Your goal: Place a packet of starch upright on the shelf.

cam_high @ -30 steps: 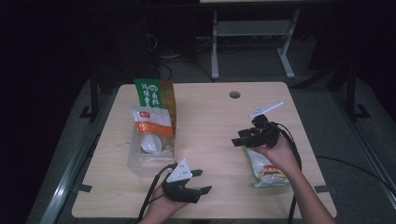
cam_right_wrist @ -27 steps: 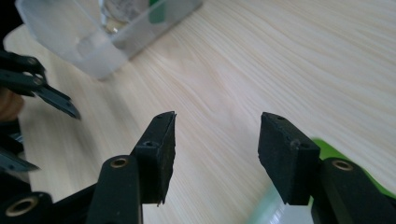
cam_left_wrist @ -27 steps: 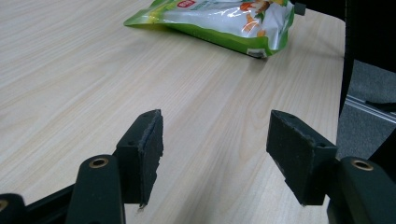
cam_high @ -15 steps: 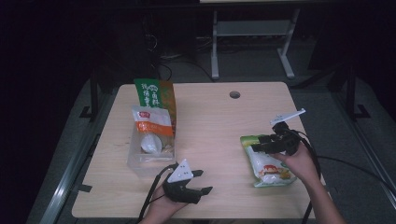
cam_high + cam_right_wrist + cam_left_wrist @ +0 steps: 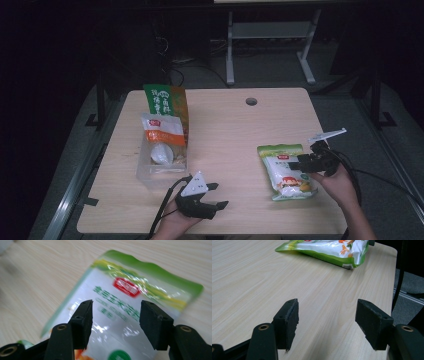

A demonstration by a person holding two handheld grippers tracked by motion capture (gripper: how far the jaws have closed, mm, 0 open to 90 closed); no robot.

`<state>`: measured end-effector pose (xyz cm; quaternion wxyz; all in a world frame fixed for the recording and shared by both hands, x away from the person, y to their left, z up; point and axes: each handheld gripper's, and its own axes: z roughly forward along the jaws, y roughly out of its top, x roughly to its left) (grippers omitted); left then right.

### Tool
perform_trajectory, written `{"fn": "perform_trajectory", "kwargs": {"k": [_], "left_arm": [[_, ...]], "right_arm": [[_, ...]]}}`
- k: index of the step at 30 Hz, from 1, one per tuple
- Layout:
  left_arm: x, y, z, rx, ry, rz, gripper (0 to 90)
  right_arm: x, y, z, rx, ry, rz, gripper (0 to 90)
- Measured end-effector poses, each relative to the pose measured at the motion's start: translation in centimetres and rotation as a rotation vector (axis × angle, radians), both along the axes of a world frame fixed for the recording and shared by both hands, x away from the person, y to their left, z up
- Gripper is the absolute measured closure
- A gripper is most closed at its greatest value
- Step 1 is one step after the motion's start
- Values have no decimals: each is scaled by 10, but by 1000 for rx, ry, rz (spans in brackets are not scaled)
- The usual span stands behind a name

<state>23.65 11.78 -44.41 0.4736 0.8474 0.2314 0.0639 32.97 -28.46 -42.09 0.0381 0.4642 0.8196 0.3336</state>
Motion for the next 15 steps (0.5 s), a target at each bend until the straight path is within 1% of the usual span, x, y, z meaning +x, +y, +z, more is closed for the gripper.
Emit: {"fn": "perform_trajectory", "kwargs": {"k": [1,2,4,5,7,8,9,13,14,15], "left_arm": [[0,0,0,1,1,0,350],[0,0,0,1,1,0,351],[0,0,0,-1,2,0,350],[0,0,-1,-2,5,0,351],[1,0,-1,-4,6,2,350],[1,0,-1,-5,7,3,350],[1,0,-1,-5,7,4,350],[1,0,-1,-8,9,3,350],[1,0,0,0,0,-3,350],[1,1,0,0,4,-4,351]], "right_arm": [[-1,-3,-1,-7,1,-9,433],[-2,-6,-3,-5,3,-22,434],[-3,-10,-5,-1,6,-29,433],[-4,-15,-9,-5,18,-50,433],[-6,-20,-13,-11,22,-61,433],[-6,-20,-13,-11,22,-61,433],[-7,-26,-16,-9,24,-79,436],[-9,-35,-25,9,48,-99,440],[-10,-37,-27,35,55,-110,445],[-11,-39,-28,51,62,-119,449]]}}
